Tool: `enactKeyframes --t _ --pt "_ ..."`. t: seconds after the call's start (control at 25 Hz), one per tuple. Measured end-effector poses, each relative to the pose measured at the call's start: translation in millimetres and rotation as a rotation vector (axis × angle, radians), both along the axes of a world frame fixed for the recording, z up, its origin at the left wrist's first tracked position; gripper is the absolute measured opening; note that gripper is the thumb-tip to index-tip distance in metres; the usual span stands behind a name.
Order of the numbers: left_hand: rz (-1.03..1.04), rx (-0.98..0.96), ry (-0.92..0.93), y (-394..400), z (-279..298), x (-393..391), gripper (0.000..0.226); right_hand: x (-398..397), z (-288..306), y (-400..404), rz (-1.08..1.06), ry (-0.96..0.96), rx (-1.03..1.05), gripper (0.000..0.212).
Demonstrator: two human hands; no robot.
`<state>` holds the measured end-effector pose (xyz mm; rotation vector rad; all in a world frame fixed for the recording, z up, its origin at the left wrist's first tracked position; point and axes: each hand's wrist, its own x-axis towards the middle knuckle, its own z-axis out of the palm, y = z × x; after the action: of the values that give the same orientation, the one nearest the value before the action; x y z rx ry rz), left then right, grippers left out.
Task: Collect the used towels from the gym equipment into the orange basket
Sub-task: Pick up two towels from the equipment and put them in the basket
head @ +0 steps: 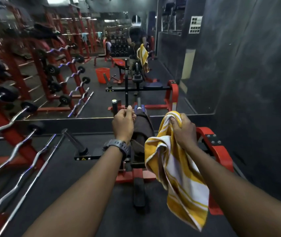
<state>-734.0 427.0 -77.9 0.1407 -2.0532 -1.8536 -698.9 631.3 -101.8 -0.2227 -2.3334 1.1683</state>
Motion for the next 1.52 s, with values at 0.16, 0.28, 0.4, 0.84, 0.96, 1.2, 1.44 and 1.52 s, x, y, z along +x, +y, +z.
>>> enactKeyframes --t 0.16,0.28,0.4,0.84,0.96,1.2,1.44,1.52 --pt "0.003 0.032 -0.021 14.7 -24.3 -82.1 0.04 -71.7 -16.6 17.8 0.004 -0.026 0.043 0.026" --pt "-0.002 0.025 -0.108 25.8 -52.6 -145.7 0.043 -126.8 -30.5 27.8 -0.013 -0.052 0.071 0.03" --pt "-0.004 0.006 -0.192 35.8 -78.7 -186.8 0.043 -171.3 -42.1 32.2 0.005 -0.082 0.083 0.03" --pt "-0.134 -0.461 -0.804 77.5 -160.1 -248.2 0.116 -282.0 -87.1 38.4 0.235 -0.15 0.099 0.032" --pt "-0.023 -0.737 -0.702 81.6 -176.7 -243.7 0.082 -292.8 -87.5 43.3 0.287 -0.134 0.066 0.032" --pt "0.191 -0.849 -0.458 66.4 -125.7 -232.8 0.031 -304.4 -42.3 41.5 0.419 -0.028 -0.034 0.024" --pt "0.419 -0.636 0.074 12.4 37.2 -211.7 0.016 -307.6 85.7 -12.7 0.662 0.252 -0.267 0.031" --pt "0.48 -0.571 0.205 -5.9 86.6 -187.2 0.014 -297.2 136.5 -40.3 0.73 0.34 -0.357 0.035"
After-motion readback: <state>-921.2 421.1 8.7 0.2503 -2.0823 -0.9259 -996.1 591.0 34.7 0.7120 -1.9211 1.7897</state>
